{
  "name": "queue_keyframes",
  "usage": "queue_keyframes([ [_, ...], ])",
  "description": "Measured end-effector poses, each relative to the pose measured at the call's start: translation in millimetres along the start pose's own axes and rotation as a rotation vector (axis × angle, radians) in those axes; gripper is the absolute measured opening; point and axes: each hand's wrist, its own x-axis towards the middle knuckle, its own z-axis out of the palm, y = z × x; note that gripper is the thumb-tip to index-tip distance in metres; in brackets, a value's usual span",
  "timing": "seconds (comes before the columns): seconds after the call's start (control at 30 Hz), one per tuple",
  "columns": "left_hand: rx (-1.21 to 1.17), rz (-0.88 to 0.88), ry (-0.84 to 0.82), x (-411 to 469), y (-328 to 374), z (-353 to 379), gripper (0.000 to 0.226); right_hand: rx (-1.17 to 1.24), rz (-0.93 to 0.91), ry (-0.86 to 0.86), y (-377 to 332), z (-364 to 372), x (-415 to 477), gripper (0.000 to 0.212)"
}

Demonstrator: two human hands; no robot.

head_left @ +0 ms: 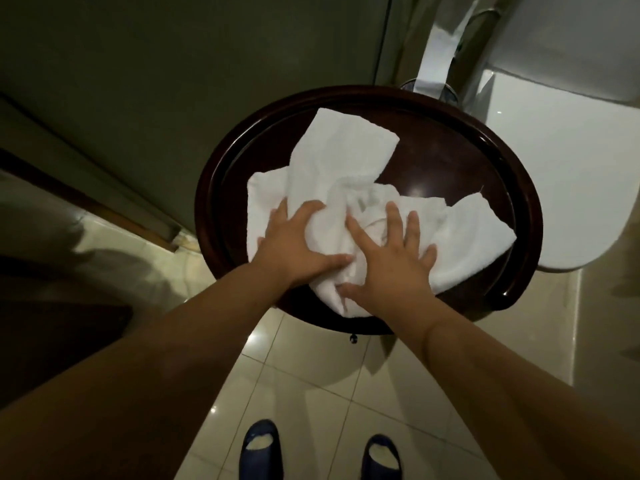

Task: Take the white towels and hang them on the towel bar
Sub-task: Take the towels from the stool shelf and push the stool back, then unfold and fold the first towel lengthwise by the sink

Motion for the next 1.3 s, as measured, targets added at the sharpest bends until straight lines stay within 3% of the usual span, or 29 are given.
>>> queue_keyframes([
  [0.13,-0.042,0.054,0.068,-15,-5,15,0.074,0.030,-0.042,0.022,7,8,-17,0.089],
  [0.33,-0.059,0.100,0.154,-48,-8,35,0.057,0.086,-0.031,0.092,-2,23,-41,0.100],
  [0.47,-0.124,0.113,0.206,-74,-14,43,0.036,0.123,-0.102,0.053,-8,23,-59,0.087],
  [0.6,-0.232,0.157,0.207,-96,5,11,0.029,0.099,-0.215,0.032,-15,-16,-71,0.076],
  [0.83,-0.198,0.230,0.360,-123,76,-118,0.038,0.096,-0.360,0.283,-59,-156,-87,0.065],
  [1.0,-0.175,0.357,0.455,-163,153,-243,0.033,0.021,-0.453,0.378,-101,-288,-106,0.085],
  [1.17,-0.074,0.342,0.614,-223,213,-368,0.044,-0.033,-0.588,0.500,-159,-423,-137,0.072],
  [1.3,0.164,0.260,0.715,-290,240,-461,0.052,-0.108,-0.730,0.583,-220,-511,-174,0.053],
])
